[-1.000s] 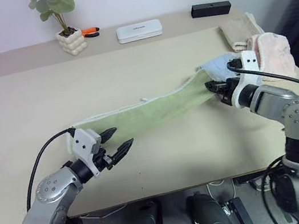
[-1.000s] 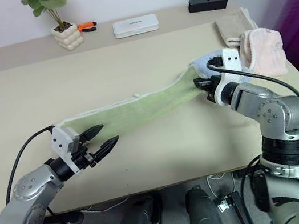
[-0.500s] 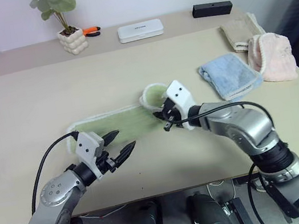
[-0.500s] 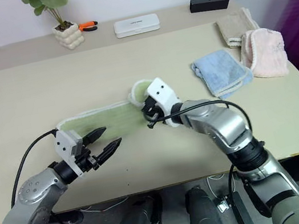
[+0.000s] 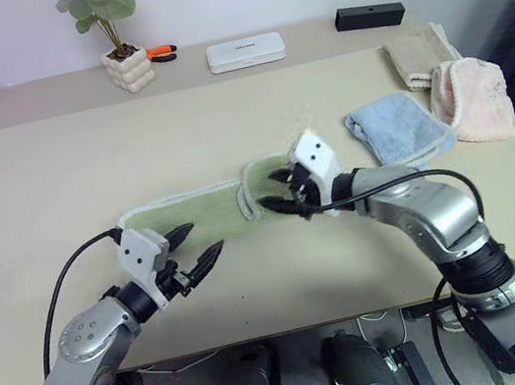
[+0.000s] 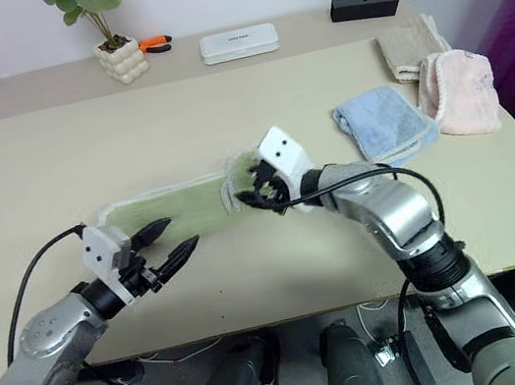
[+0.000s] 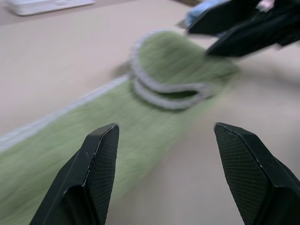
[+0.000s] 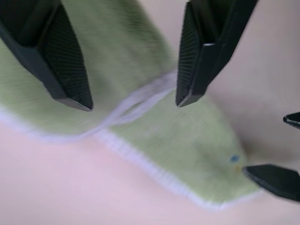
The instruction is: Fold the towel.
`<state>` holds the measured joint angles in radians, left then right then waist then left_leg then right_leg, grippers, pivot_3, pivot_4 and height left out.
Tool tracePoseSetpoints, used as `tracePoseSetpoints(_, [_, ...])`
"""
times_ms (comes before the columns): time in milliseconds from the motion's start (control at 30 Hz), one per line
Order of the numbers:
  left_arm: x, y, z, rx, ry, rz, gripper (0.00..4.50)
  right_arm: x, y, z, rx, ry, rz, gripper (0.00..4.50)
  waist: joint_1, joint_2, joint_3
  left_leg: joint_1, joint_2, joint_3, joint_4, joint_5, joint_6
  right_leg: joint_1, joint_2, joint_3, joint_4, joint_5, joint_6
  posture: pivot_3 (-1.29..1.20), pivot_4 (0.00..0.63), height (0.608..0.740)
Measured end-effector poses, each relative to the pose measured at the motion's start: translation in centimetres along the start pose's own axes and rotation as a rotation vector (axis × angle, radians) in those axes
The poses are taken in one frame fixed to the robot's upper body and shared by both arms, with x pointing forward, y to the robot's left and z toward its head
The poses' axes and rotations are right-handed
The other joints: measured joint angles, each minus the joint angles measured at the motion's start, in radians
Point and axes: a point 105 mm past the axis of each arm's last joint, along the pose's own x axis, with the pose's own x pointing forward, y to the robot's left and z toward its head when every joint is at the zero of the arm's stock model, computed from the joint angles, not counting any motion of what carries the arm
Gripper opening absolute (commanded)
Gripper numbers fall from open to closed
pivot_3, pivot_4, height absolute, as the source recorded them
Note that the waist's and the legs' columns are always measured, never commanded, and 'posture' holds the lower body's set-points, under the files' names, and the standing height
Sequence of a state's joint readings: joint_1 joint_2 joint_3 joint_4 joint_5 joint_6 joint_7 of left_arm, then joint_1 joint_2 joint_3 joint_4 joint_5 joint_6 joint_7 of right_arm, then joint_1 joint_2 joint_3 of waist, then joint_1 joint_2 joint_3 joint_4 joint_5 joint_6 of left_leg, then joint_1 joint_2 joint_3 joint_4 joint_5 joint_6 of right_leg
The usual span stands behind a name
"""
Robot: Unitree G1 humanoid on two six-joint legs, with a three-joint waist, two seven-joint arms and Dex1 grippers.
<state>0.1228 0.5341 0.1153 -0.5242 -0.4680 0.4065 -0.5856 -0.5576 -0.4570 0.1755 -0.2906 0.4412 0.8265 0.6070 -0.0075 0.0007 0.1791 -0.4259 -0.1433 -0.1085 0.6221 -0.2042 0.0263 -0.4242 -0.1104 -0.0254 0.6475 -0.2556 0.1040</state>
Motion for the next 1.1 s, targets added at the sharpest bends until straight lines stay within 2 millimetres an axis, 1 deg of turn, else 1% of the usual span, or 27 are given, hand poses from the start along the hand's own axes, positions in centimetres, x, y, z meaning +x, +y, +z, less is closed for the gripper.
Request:
tracePoseSetpoints(67, [-0.2,0.4,-0.1,-0.003,0.003,0.014,3.27,-0.6,-0.7,0.8,0.026,-0.048,-0.009,0.98,-0.001,0.0,0.0,0.0,0.0,0.0,0.0,0.0,0.0,0.0,0.0,0.0,0.0,0.0,0.0,0.0,0.15,0.736])
tracePoseSetpoints(133, [-0.3,0.6,-0.1,-0.002,0.003,0.021,3.27,-0.4,-1.7,0.5,0.02,-0.042,-0.046,0.02,-0.003,0.0,0.0,0.0,0.0,0.0,0.0,0.0,0.0,0.0,0.0,0.0,0.0,0.0,0.0,0.0,0.15,0.736])
tracePoseSetpoints(200, [-0.3,0.6,-0.1,-0.004,0.001,0.022,3.27,0.3,-2.6,-0.4,0.015,-0.014,-0.078,0.02,-0.005,0.0,0.0,0.0,0.0,0.0,0.0,0.0,0.0,0.0,0.0,0.0,0.0,0.0,0.0,0.0,0.15,0.736])
tracePoseSetpoints(267, [-0.2,0.6,-0.1,-0.006,-0.001,0.024,3.27,1.5,-2.9,-1.6,0.001,0.017,-0.088,0.02,-0.006,0.0,0.0,0.0,0.0,0.0,-0.001,0.0,0.0,0.001,0.0,0.0,0.001,0.0,0.0,0.0,0.15,0.736])
tracePoseSetpoints(367, [-0.3,0.5,-0.2,-0.017,-0.002,0.034,3.27,3.6,-2.4,-3.8,-0.013,0.079,-0.065,0.02,-0.006,0.0,0.0,0.0,0.0,0.0,-0.001,0.0,0.0,0.0,0.0,0.0,0.001,0.0,0.0,0.0,0.15,0.736])
tracePoseSetpoints(467, [-0.7,0.3,-0.7,-0.031,0.013,0.051,3.27,4.8,-1.8,-6.3,-0.049,0.16,-0.04,0.02,-0.005,0.0,0.0,0.0,0.0,0.0,0.0,0.0,-0.001,-0.001,0.0,0.0,0.001,0.0,0.0,0.0,0.15,0.736])
tracePoseSetpoints(533, [-1.1,0.2,-1.0,-0.04,0.022,0.071,3.27,5.1,-1.7,-6.2,-0.104,0.158,-0.027,0.02,-0.004,0.0,0.0,0.001,0.0,0.0,0.0,0.0,-0.001,-0.001,0.0,0.0,0.0,0.0,0.0,0.0,0.15,0.736])
tracePoseSetpoints(633, [-2.4,0.1,-1.1,-0.079,0.023,0.141,3.27,5.0,-1.7,-5.4,-0.13,0.115,-0.013,0.02,-0.006,0.0,0.0,0.001,0.0,0.0,0.0,0.0,-0.001,-0.001,0.001,0.0,0.001,0.0,0.0,0.0,0.15,0.736])
tracePoseSetpoints(667, [-3.0,0.0,-1.3,-0.113,0.023,0.171,3.27,4.8,-2.0,-4.7,-0.144,0.09,-0.017,0.54,-0.006,0.0,0.0,0.001,0.0,0.0,0.0,0.0,-0.001,-0.001,0.001,0.001,0.001,0.0,0.0,0.0,0.15,0.736])
tracePoseSetpoints(700, [-3.4,-0.2,-1.5,-0.148,0.019,0.192,3.53,4.6,-2.4,-4.0,-0.165,0.066,-0.02,0.82,-0.006,0.0,0.0,0.001,0.0,0.0,0.0,0.0,-0.001,-0.001,0.001,0.0,0.001,0.0,0.0,0.0,0.15,0.736])
tracePoseSetpoints(767, [-4.3,-0.5,-1.9,-0.271,-0.016,0.254,4.13,3.8,-3.0,-1.8,-0.251,0.01,-0.016,1.83,-0.004,0.0,0.0,0.001,0.0,0.0,0.0,0.0,-0.001,-0.001,0.001,0.0,0.0,0.0,0.0,0.0,0.15,0.736])
tracePoseSetpoints(800, [-4.7,-0.6,-2.1,-0.336,-0.035,0.294,4.5,3.4,-3.1,-0.7,-0.298,-0.022,-0.008,2.25,-0.003,0.0,0.0,0.001,0.0,0.0,0.0,0.0,-0.001,-0.001,0.001,0.0,0.0,0.0,0.0,0.0,0.15,0.736])
tracePoseSetpoints(833, [-5.3,-0.4,-2.4,-0.394,-0.045,0.339,4.5,2.9,-2.9,0.5,-0.351,-0.059,0.014,2.78,-0.002,-0.001,0.0,0.001,0.0,-0.001,0.0,-0.001,-0.001,-0.001,0.001,0.0,0.0,0.0,0.0,0.0,0.15,0.736])
tracePoseSetpoints(867, [-5.7,-0.1,-2.6,-0.425,-0.048,0.375,4.5,2.7,-2.4,1.3,-0.387,-0.084,0.042,3.32,-0.002,-0.001,0.0,0.001,0.0,0.0,0.0,0.0,0.0,0.0,0.0,0.0,0.0,0.0,0.0,0.0,0.15,0.736])
tracePoseSetpoints(900, [-6.1,0.2,-2.7,-0.459,-0.058,0.414,4.5,2.5,-1.7,1.8,-0.418,-0.103,0.076,3.75,-0.005,-0.001,0.0,0.001,0.0,0.0,0.0,0.0,0.0,0.0,0.0,0.0,-0.001,0.0,0.0,0.0,0.15,0.736])
tracePoseSetpoints(933, [-6.4,0.6,-2.6,-0.511,-0.084,0.463,4.5,2.2,-1.0,2.2,-0.446,-0.118,0.119,4.37,-0.011,0.0,0.0,0.001,0.0,0.001,0.0,-0.001,0.001,0.001,0.0,0.002,-0.003,0.0,0.0,0.0,0.15,0.736])
tracePoseSetpoints(1000, [-6.7,1.5,-2.5,-0.619,-0.143,0.555,4.5,1.9,-0.1,2.4,-0.468,-0.126,0.17,4.45,-0.012,-0.001,0.0,0.001,-0.001,0.004,0.001,-0.003,0.004,0.001,0.0,0.005,-0.003,0.0,0.001,0.0,0.15,0.736])
tracePoseSetpoints(1100, [-6.6,2.4,-3.1,-0.708,-0.133,0.61,4.5,2.0,1.3,2.0,-0.486,-0.133,0.23,4.45,-0.005,-0.002,0.0,0.001,-0.001,0.004,0.003,-0.003,0.004,-0.001,0.0,0.005,-0.002,0.0,0.001,0.0,0.15,0.736])
